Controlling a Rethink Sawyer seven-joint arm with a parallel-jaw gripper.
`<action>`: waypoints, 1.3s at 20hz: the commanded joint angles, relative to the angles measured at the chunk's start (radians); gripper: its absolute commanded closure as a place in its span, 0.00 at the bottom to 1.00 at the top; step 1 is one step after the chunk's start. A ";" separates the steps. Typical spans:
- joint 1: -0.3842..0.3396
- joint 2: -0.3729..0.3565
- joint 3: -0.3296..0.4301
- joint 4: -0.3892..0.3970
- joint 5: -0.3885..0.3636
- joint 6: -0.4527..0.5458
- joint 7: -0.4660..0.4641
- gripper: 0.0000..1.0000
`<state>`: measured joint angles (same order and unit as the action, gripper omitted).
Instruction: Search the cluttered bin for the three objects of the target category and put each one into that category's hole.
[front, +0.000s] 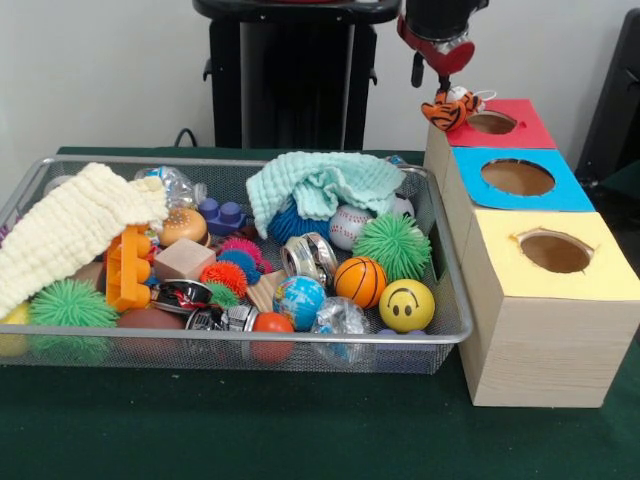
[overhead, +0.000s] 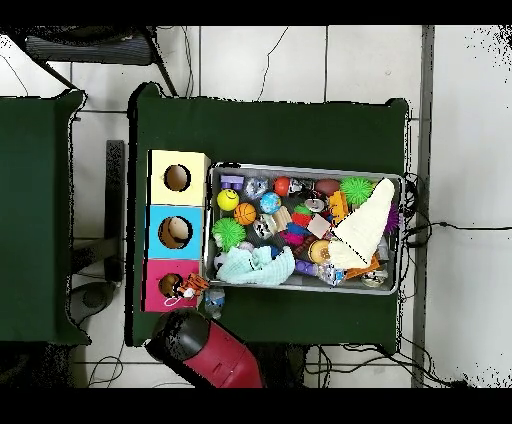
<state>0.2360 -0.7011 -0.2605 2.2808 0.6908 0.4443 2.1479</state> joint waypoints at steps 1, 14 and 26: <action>-0.027 0.033 0.126 -0.035 0.083 -0.097 0.234 0.00; 0.007 0.012 0.023 -0.119 0.005 0.066 0.277 0.00; 0.007 0.012 -0.042 -0.186 -0.049 0.171 0.282 0.00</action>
<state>0.2521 -0.6989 -0.2868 2.2462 0.6673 0.5140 2.1479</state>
